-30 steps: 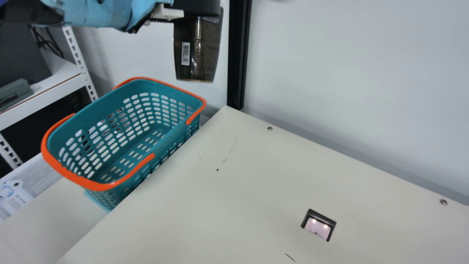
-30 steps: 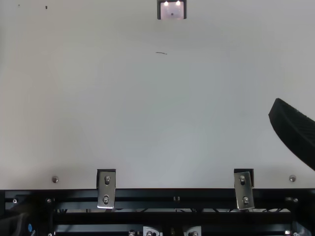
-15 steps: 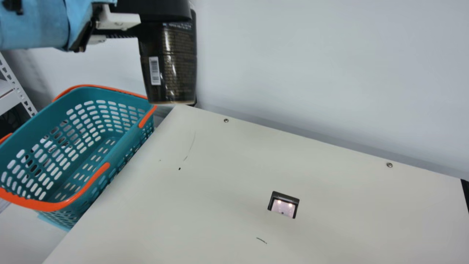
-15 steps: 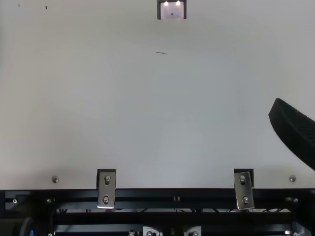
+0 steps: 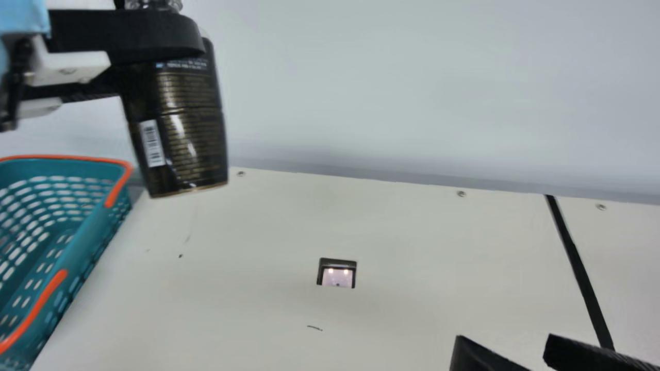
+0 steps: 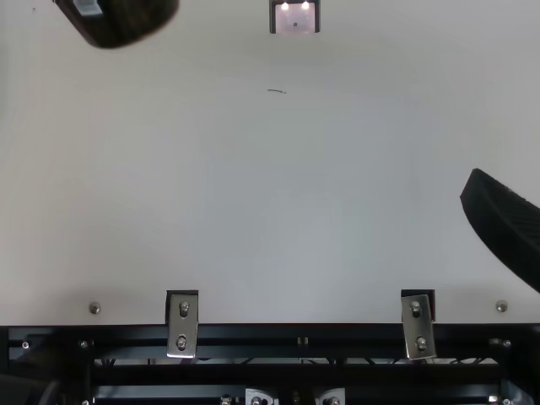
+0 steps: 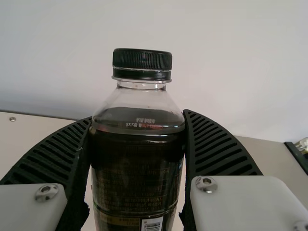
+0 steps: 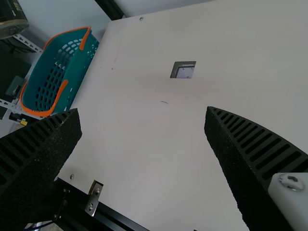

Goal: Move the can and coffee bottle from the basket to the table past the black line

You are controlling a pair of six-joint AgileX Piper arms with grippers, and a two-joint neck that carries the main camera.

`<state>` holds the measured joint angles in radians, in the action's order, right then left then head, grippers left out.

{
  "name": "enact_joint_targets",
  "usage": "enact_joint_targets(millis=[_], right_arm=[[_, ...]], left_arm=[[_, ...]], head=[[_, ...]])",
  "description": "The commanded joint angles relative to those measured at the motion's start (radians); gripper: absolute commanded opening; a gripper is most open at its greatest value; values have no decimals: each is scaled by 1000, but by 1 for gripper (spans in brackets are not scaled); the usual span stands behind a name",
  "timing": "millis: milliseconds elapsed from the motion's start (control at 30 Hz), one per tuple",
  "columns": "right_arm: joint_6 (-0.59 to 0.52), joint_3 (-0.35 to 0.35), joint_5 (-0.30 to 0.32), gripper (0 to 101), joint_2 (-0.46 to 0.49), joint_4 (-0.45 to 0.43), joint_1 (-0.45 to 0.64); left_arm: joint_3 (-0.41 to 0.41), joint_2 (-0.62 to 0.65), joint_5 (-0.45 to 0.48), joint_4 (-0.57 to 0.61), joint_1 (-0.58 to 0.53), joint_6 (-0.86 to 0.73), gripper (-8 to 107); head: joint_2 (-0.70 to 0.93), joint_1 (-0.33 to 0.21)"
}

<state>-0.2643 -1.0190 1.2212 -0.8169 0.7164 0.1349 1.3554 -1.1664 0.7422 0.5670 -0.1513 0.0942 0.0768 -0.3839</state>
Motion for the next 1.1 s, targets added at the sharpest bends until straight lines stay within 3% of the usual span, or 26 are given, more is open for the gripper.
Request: enact_joint_targets(millis=[0,267,833,1067], right_arm=[[0,0,0,101,0,0,0],[0,0,0,101,0,0,0],[0,0,0,101,0,0,0],[0,0,0,101,0,0,0]], left_arm=[[-3,3,-3,-14,-18,21,10],[-17,15,-8,-38,-76,63,10],[-36,28,-12,-24,-78,82,10],[-76,50,-47,-29,-119,161,10]], head=[[-35,-7],[-50,-5],[-49,-4],[-59,34]])
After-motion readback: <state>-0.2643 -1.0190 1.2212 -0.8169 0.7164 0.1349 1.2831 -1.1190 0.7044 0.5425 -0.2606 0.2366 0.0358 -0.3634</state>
